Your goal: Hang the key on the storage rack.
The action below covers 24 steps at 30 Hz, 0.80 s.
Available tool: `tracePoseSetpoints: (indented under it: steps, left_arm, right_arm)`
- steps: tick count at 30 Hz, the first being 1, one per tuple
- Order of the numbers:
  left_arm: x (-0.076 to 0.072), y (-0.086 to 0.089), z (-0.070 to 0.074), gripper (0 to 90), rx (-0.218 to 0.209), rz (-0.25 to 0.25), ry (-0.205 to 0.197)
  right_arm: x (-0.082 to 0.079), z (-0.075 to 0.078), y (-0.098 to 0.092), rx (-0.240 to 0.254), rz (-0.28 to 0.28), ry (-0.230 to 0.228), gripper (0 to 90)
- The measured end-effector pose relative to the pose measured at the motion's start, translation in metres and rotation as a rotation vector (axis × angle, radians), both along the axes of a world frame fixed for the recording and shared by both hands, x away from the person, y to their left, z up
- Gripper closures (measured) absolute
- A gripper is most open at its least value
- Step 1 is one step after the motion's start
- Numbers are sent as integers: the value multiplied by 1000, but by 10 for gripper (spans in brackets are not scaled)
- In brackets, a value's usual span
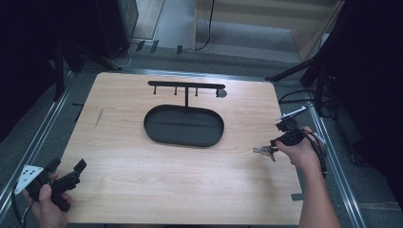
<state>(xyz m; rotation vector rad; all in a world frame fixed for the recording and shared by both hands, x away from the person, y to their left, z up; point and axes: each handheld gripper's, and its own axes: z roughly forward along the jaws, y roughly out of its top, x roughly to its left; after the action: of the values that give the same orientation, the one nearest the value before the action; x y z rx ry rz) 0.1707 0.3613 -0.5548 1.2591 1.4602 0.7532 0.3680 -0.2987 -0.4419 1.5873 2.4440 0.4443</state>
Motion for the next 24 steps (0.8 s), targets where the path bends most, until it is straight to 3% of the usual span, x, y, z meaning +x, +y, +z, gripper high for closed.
tracePoseSetpoints:
  steps: [15,24]
  left_arm:
    - [0,0,0,7,-1,-5,1]
    - [0,0,0,7,0,-4,1]
  right_arm:
    - [15,53,43,-16,-2,-12,854]
    - [28,89,89,-6,43,-27,854]
